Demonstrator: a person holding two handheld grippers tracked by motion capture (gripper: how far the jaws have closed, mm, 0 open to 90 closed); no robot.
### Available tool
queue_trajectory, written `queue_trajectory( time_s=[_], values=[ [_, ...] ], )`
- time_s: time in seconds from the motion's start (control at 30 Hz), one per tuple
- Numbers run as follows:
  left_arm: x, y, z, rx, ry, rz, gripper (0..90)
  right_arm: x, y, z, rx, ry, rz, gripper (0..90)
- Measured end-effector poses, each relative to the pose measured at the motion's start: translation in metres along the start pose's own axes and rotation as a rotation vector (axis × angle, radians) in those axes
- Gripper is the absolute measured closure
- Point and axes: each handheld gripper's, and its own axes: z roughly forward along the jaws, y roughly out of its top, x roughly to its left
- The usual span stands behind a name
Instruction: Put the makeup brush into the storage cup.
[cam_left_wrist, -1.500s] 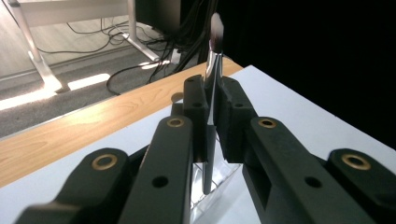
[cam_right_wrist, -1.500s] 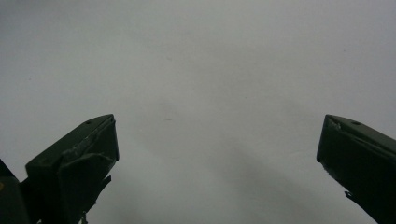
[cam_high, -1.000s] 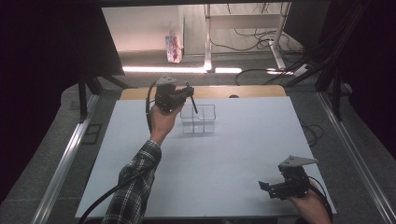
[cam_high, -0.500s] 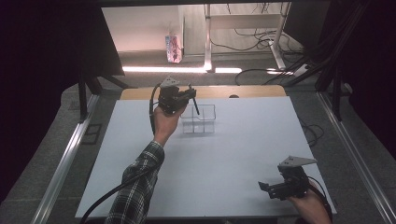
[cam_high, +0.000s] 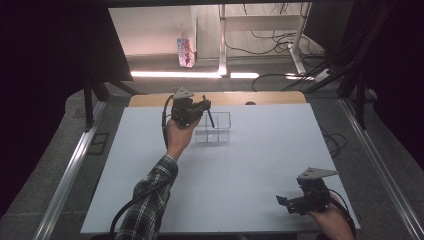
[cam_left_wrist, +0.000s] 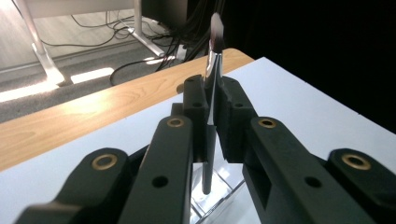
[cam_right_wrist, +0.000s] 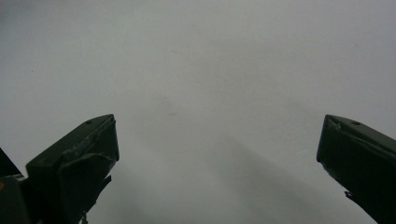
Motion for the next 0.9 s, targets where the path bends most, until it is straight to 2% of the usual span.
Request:
queue_trajectory(
  time_s=[0.37, 0.9],
  values=[
    [-0.002, -0.009, 0.008, 0.024, 0.007, 0.008, 83.1, 0.001, 0.000, 0.001, 0.015, 0.005, -0.008, 0.0],
    [-0.001, -0.026, 0.023, 0.059, 0.012, -0.003, 83.1, 0.002, -0.001, 0.002, 0.025, 0.007, -0.018, 0.0]
  ],
)
